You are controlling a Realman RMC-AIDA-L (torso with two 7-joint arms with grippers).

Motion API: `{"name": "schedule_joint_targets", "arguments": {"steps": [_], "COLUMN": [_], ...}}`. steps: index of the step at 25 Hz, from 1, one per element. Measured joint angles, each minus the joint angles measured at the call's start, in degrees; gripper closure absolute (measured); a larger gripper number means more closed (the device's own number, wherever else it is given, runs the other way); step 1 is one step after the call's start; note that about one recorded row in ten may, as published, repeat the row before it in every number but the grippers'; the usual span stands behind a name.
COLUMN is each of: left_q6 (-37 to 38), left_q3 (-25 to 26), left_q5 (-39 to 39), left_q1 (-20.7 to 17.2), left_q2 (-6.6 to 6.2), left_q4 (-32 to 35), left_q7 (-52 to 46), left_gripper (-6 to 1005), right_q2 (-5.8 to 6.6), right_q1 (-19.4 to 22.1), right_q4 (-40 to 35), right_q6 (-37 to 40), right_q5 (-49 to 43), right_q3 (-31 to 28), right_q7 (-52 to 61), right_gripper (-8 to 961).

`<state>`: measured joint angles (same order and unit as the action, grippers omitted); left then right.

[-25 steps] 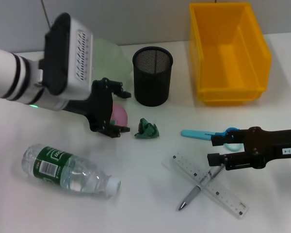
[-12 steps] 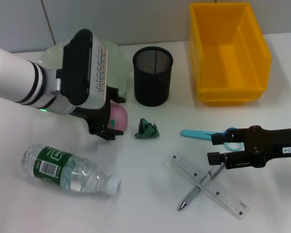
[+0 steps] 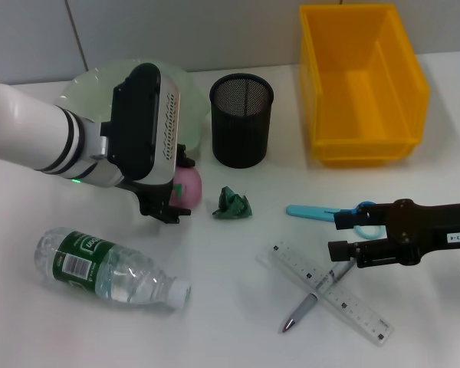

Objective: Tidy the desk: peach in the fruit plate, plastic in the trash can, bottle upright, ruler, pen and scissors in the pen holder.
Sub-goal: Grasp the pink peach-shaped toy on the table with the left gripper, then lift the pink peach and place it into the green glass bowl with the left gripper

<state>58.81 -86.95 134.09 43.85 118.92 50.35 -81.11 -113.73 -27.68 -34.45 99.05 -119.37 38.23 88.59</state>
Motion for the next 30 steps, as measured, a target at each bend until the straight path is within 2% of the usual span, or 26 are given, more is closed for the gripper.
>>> {"name": "schedule_joint_targets", "arguments": {"steps": [7,12,13,18,20,26,30], "left_q6": [-0.9,-1.0,-0.7,1.1,3.1,12.8,16.3], "left_q3": [-1.8,-1.8,-1.8,-0.6,1.2,11.6,16.4], "left_q5": [0.0,-0.1,-0.5,-3.1,-5.4,-15.5,-22.4], "left_q1": [-0.5,-1.4,-3.1,-5.1,-5.9,-9.0,-11.0], "left_q2": [-0.01,-0.01,-0.01,-0.24,-0.42,-0.5,-0.53], "left_q4": [-0.1,0.6,2.8,6.1,7.2,9.2,8.6], "left_q7": [-1.4,-1.4,-2.0,-4.5,-4.8,-4.3,-3.7], "left_gripper": [275,401,426,562,633,688,727], "right_q2": [0.16,0.18,0.18,0.19,0.24,0.27,0.26], "right_q1": [-0.1,-0.2,-0.2,-0.3,-0.3,-0.4,-1.1], "right_q4": [0.0,0.0,0.0,0.0,0.0,0.0,0.0], "right_q6": [0.1,0.2,0.2,0.4,0.4,0.4,0.4], "right_q5": [0.0,0.0,0.0,-0.1,-0.1,-0.1,-0.1], "right_q3": [0.0,0.0,0.0,0.0,0.0,0.2,0.5], "right_q7": [0.0,0.0,0.0,-0.1,-0.2,-0.4,-0.5], "right_gripper": [169,168,168,168,169,168,169]}}
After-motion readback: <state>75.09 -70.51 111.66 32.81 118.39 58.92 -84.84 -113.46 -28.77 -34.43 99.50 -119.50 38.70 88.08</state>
